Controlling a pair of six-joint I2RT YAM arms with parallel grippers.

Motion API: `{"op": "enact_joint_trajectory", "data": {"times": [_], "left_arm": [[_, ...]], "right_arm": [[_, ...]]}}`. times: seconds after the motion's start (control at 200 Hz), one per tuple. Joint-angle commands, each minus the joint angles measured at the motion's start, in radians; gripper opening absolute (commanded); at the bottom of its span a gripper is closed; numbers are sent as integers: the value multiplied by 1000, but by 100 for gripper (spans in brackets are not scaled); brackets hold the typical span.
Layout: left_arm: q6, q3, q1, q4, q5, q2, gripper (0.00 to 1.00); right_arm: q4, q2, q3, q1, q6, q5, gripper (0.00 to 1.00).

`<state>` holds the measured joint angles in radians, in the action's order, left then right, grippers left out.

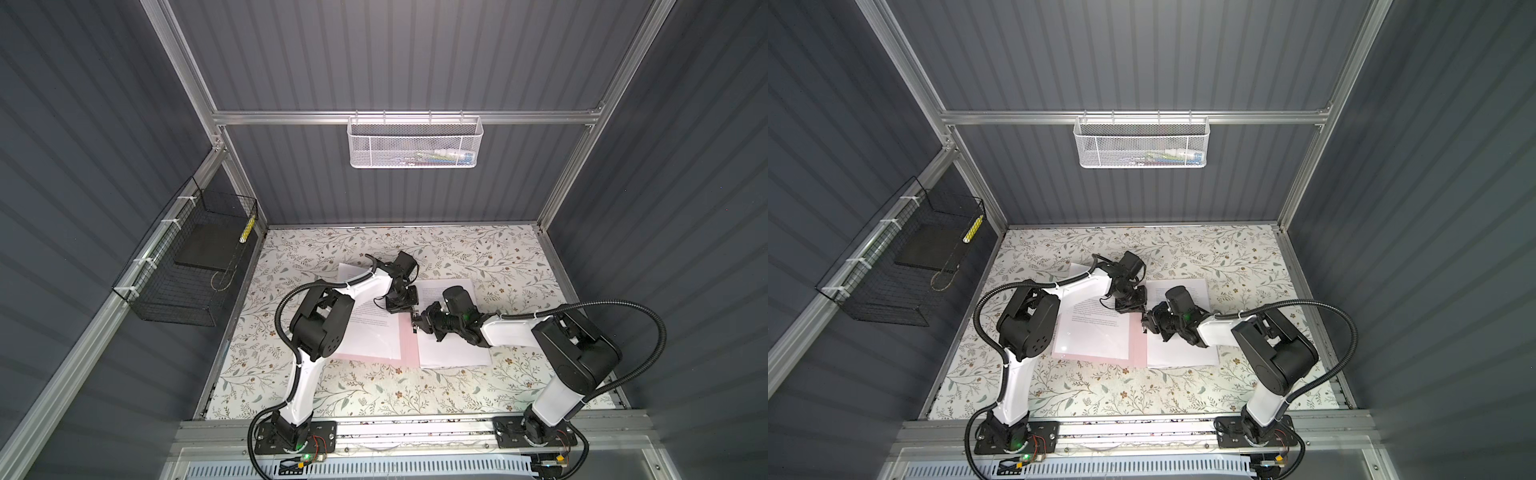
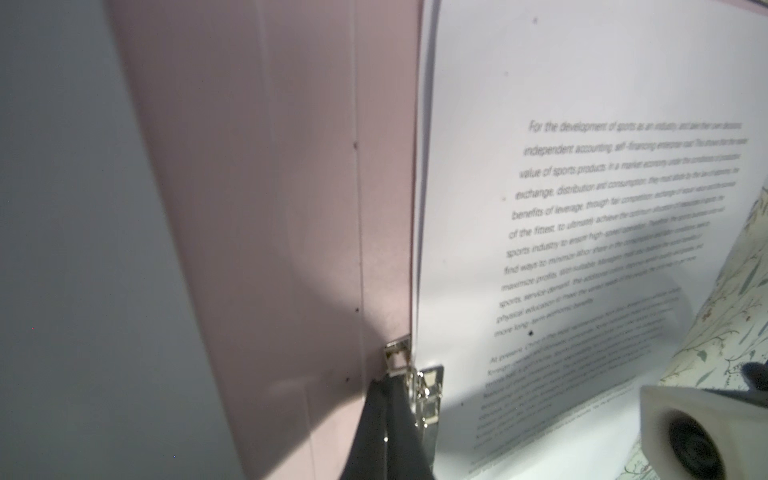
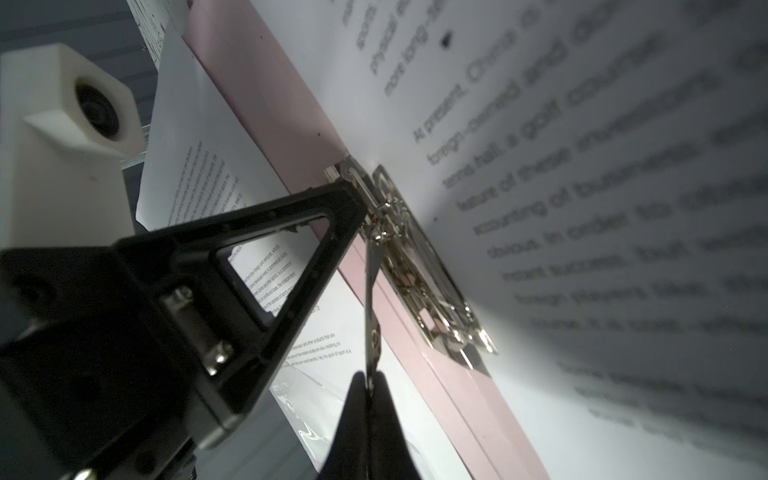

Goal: Put the files into the folder

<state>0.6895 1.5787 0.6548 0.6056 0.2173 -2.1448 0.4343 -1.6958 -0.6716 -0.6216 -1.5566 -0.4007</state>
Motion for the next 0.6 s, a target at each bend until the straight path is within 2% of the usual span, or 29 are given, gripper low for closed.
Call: {"op": "enact_joint_trajectory", "data": {"times": [0.0,0.21,0.595], "left_arm": [[-16,-39,-36,67,-53,-26,0],[-47,-38,-71,93,-60,-26,0],[-70,-8,-91,149,-73,-33,0]], "right_arm": [[79,-19,40,1,62,-34,0],[80,-60,93,17,192,-82,0],[100,-166,152,45,281,-78,0]]}}
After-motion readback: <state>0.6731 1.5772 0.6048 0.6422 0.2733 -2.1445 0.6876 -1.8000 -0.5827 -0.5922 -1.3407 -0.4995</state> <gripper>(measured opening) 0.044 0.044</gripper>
